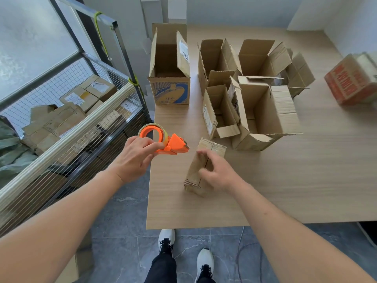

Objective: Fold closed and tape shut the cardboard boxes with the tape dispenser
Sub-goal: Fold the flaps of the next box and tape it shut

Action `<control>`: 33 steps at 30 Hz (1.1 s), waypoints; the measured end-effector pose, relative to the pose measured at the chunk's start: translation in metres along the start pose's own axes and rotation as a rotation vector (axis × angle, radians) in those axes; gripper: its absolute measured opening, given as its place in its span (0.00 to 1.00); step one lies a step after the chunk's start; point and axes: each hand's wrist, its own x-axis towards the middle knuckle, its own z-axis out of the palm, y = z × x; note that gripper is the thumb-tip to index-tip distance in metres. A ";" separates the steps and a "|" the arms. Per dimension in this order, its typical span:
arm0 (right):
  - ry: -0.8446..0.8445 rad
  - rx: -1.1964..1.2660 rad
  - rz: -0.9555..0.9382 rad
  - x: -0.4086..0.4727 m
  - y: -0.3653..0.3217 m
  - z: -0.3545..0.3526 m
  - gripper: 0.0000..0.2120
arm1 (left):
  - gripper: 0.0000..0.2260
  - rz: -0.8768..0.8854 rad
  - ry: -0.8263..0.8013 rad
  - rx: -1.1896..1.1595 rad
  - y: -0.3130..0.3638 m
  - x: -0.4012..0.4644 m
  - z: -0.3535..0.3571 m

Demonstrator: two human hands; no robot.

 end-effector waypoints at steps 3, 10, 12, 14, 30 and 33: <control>0.211 0.268 0.053 0.008 -0.013 -0.012 0.17 | 0.14 0.112 0.013 0.087 0.009 0.001 -0.002; 0.159 0.406 -0.047 0.012 -0.032 -0.024 0.28 | 0.13 0.175 0.021 0.158 0.025 0.000 -0.003; 0.110 0.312 -0.098 0.008 -0.030 -0.024 0.33 | 0.14 0.184 0.013 0.153 0.028 -0.001 -0.004; 0.101 0.274 -0.147 0.004 -0.028 -0.023 0.30 | 0.16 0.191 0.013 0.148 0.030 -0.002 -0.005; 0.320 0.455 -0.078 -0.036 -0.025 -0.016 0.03 | 0.16 0.198 -0.166 0.069 0.060 -0.014 -0.011; 0.330 0.459 -0.019 -0.048 -0.022 -0.011 0.04 | 0.18 0.174 -0.184 0.072 0.066 -0.019 -0.007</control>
